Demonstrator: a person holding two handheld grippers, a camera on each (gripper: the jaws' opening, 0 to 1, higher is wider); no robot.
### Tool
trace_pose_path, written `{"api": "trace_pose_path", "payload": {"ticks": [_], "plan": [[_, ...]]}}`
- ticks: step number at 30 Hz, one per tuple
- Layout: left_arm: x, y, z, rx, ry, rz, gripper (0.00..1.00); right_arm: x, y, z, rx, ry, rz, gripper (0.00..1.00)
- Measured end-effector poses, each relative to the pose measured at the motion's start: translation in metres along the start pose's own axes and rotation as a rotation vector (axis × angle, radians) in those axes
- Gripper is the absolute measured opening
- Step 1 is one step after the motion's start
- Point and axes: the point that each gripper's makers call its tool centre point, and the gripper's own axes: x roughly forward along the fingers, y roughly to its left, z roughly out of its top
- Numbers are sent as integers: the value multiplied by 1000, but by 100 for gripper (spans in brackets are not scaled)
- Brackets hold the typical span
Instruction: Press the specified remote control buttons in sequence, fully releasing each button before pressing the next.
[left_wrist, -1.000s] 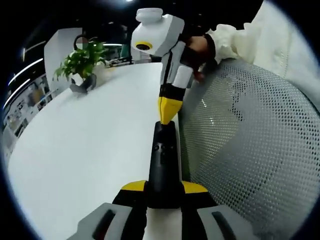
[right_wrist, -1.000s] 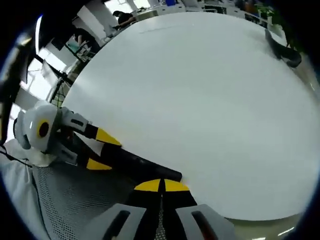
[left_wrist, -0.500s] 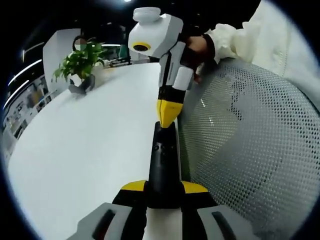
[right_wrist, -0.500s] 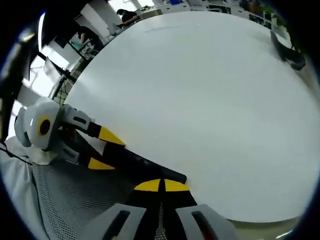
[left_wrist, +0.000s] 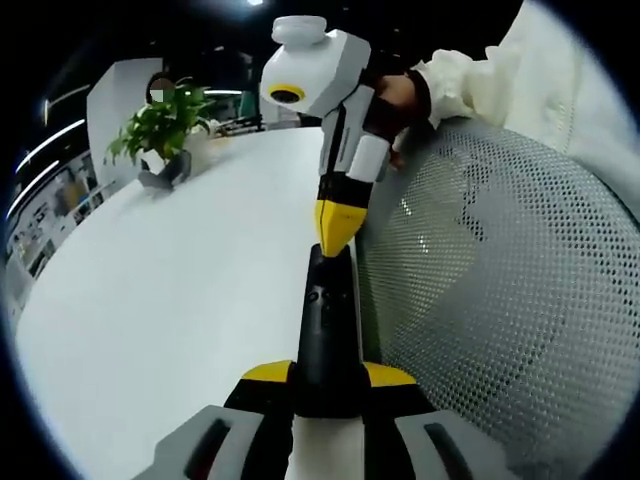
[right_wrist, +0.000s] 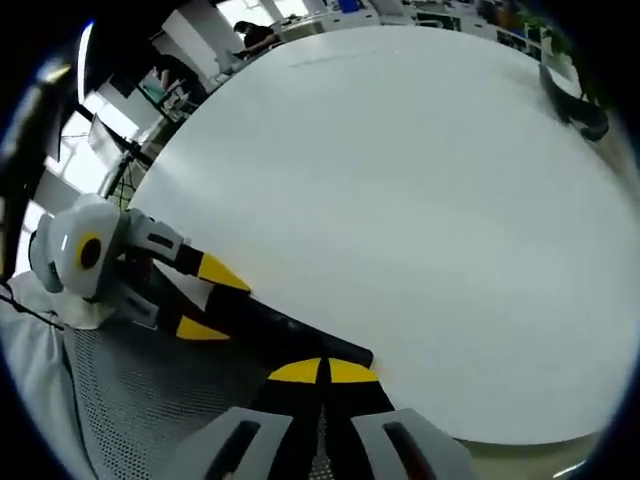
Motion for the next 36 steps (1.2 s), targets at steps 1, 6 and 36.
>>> {"api": "trace_pose_path", "payload": {"ticks": [1,6,36], "plan": [[0,0,0,1,0,0,25,0,0,0,-1,0,0,0],[0,0,0,8,0,1,25,0,0,0,-11,6,-7,0],[4,-5,2,56,1,-2,25,3,10,-4,-79,45,3,0]]}}
